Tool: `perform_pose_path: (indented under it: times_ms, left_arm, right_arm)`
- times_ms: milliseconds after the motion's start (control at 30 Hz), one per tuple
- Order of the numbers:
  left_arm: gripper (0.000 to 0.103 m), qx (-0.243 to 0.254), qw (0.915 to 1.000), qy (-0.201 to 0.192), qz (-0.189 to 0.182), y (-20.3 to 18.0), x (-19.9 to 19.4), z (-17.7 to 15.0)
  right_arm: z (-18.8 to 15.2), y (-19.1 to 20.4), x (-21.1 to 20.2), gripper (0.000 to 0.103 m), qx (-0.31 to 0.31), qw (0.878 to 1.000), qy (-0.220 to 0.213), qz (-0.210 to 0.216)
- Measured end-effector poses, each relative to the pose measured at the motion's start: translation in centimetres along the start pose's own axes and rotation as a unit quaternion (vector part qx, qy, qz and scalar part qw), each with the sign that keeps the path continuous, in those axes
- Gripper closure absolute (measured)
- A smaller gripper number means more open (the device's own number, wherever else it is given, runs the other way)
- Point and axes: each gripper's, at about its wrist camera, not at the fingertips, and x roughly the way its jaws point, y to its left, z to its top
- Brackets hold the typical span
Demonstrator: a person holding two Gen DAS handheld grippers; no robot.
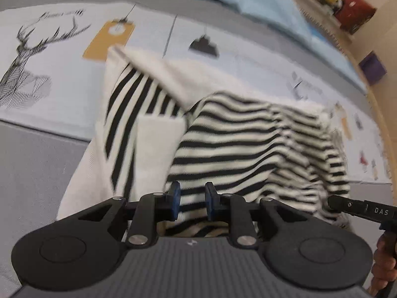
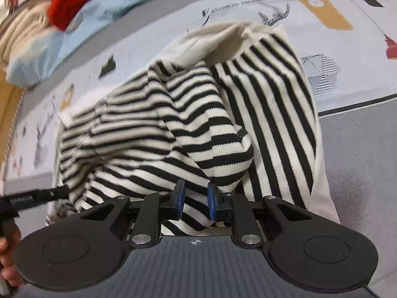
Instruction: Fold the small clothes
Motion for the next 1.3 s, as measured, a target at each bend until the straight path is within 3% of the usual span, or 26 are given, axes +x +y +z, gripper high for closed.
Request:
perform_pose_path:
  times_ms: [133,233,333,467,600,700,867,967,1167,1267,1300]
  left_arm:
    - [0.079,0.0,1.0,0.003,-0.01,-0.6,0.4,0.2]
    - [0.079,0.003,0.9989,0.036,0.029,0.0,1.9,-0.3]
    - [0.079,-0.008,0.9994,0.029,0.018,0.3,1.1,0.0]
    - [0.079,0.003,1.0,0.008,-0.002,0.0,-0.1,0.3]
    - [0.077,0.028,0.9978,0.048,0.035,0.2,1.3,-0.8]
    - [0.076,0.055,0.9973,0.009,0.049,-0.1,-0.2,-1.7]
    - [0.076,0.114,0.9882,-0.092,0.043,-0.9,-7.0,-4.2]
    - [0.076,0.13,0.983,-0.126,0.028,-0.9,-11.4,-6.0]
    - [0.076,0.161,0.9739,-0.16,-0.013,0.8,-18.8,-11.9]
    - [0.076,0.178,0.97,-0.165,-0.016,2.4,-19.7,-15.6]
    - [0.077,0.164,0.974,-0.157,-0.008,3.0,-19.5,-16.4]
  right_arm:
    - [0.5,-0.1,-1.8,0.082,-0.018,0.999,-0.043,0.008]
    - [0.2,-0.8,0.1,0.082,0.003,1.0,-0.015,-0.024]
    - [0.1,-1.3,0.5,0.082,0.019,1.0,-0.007,-0.023]
    - [0.6,-0.6,-1.1,0.082,0.004,0.999,-0.042,-0.002]
    - [-0.2,-1.6,0.4,0.082,0.018,0.999,-0.011,-0.028]
    - [-0.7,-2.1,-0.5,0.082,0.043,0.999,-0.025,-0.011]
    - [-2.7,-0.8,-7.5,0.082,0.006,0.99,-0.138,0.016]
    - [-4.8,-1.3,-12.3,0.082,-0.004,0.982,-0.189,0.019]
    - [-11.6,-4.1,-19.5,0.082,-0.024,0.975,-0.219,0.006]
    - [-15.8,-6.1,-20.9,0.082,-0.02,0.974,-0.223,-0.01]
    - [-16.9,-6.7,-21.2,0.082,-0.018,0.975,-0.221,-0.011]
